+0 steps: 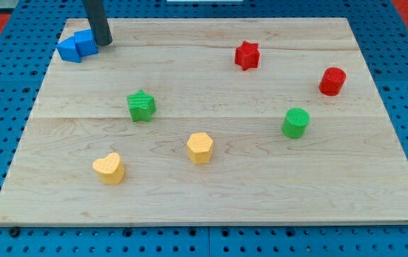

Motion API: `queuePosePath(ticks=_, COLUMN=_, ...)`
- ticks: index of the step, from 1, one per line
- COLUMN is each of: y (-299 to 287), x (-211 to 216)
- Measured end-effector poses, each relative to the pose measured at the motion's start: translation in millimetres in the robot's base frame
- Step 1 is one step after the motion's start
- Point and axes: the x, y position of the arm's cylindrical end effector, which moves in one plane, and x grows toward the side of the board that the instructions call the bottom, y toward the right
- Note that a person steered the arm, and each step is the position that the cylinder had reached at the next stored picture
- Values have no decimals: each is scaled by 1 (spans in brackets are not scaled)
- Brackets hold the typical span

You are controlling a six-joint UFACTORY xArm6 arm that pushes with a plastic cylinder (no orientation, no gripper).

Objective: Slide the blue triangle towards the red star

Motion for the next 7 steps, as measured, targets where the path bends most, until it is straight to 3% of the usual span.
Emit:
queuePosePath(ticks=1, y=-6, x=-37)
queuePosePath(ticks=2, y=-57, x=-55)
queuePosePath(ticks=3, y=-99, x=-17)
queuePosePath(ticks=5, y=-38, x=50)
queuePosePath(ticks=6, y=4, x=71)
queuePosePath(ticks=7, y=11, x=72)
